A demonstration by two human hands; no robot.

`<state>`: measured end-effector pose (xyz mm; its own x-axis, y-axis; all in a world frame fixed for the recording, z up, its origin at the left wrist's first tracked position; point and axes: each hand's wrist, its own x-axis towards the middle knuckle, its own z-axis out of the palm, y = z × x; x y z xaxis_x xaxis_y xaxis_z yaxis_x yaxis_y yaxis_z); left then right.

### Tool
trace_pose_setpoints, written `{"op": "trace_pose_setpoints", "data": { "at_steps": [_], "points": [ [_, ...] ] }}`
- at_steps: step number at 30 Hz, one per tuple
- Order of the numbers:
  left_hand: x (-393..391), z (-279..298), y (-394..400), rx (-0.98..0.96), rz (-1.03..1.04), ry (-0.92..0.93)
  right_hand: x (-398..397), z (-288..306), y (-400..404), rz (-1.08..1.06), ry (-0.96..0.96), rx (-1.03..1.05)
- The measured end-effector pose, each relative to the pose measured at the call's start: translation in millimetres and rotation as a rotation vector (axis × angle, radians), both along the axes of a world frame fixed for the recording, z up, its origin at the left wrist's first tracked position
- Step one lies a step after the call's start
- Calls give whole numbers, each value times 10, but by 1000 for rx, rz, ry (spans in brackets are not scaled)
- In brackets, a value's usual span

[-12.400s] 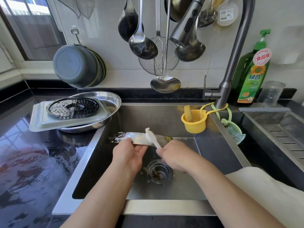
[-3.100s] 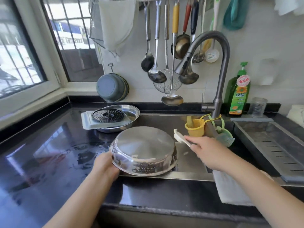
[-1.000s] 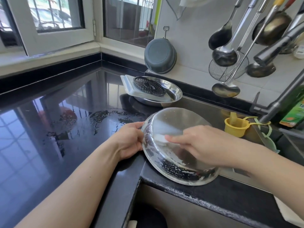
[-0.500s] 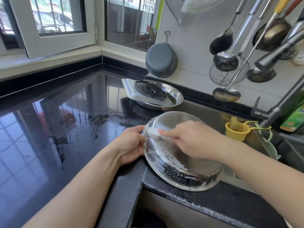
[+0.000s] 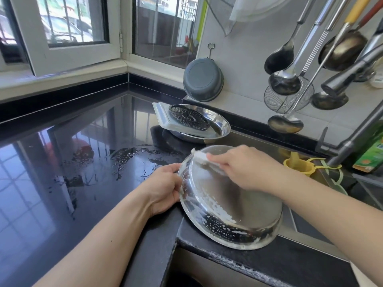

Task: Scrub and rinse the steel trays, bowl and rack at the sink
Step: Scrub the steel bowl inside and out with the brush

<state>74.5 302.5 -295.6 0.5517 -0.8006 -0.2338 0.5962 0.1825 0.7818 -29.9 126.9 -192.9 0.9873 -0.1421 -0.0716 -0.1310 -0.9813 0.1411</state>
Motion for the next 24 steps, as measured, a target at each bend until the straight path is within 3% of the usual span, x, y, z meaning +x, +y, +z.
{"op": "trace_pose_setpoints", "data": {
  "at_steps": [5, 10, 16, 21, 24],
  "points": [
    [-22, 42, 2, 26, 9, -12, 243, 35, -381, -199, -17, 22],
    [-25, 53, -1, 14, 6, -15, 111, -38, -65, -13, -23, 198],
    [-32, 59, 14, 6, 4, -3, 277, 159, -349, -229, -40, 45],
    [-7, 36, -3, -16, 19, 20, 162, -8, -73, -53, -9, 260],
    [-7, 38, 1, -14, 26, 5, 207, 30, -255, -121, -44, 173]
  ]
}}
